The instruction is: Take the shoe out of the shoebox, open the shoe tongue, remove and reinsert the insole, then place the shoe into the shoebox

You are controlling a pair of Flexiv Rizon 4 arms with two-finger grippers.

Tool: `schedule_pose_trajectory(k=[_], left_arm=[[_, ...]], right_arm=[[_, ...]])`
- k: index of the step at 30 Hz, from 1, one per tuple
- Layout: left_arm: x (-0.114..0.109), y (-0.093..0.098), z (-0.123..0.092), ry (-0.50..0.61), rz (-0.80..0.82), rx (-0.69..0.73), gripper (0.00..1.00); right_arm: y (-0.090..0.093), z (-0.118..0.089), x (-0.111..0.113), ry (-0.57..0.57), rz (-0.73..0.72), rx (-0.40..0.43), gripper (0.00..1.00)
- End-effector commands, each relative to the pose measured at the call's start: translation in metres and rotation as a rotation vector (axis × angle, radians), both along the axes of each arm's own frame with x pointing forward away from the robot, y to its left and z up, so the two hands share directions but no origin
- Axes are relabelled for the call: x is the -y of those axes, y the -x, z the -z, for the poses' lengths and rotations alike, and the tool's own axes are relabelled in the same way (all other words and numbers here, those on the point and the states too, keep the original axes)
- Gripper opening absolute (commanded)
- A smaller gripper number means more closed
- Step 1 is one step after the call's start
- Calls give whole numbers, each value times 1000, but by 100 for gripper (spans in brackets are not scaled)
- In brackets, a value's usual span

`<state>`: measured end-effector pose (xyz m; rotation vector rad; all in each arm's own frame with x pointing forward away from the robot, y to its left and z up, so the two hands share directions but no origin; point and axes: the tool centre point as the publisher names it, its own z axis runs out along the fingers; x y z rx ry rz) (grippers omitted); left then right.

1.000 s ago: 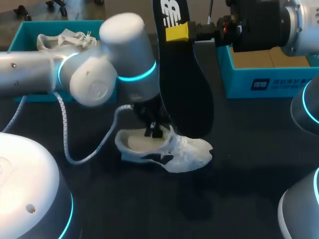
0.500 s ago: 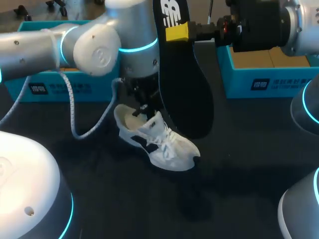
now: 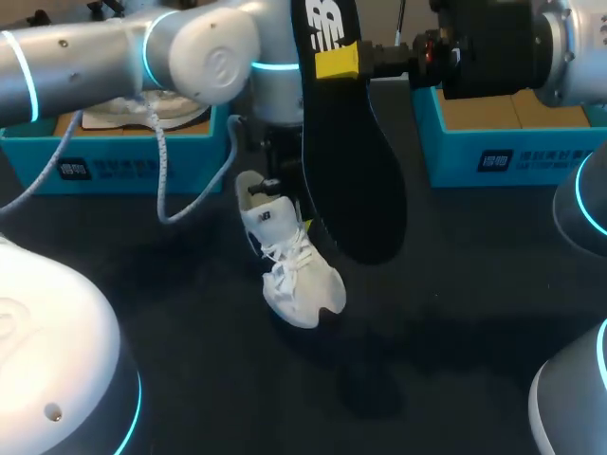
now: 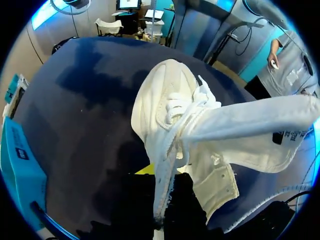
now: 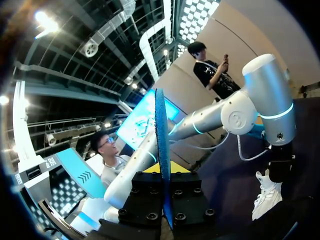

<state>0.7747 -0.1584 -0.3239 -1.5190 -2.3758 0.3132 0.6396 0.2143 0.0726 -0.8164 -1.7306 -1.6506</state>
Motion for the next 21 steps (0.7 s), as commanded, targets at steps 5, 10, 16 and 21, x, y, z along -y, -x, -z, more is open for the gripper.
schedule_pose_trajectory(k=[5, 10, 16, 21], left_arm=[[3, -4, -1, -51, 20, -26, 0], [3, -4, -1, -51, 20, -26, 0], [17, 5, 2, -68, 140, -11, 0], [27, 9, 5, -92, 205, 9, 0]], right_arm=[[0, 0, -4, 1, 2, -1, 0], [0, 0, -4, 1, 2, -1, 0], [0, 0, -4, 1, 2, -1, 0], [0, 0, -4, 1, 2, -1, 0]])
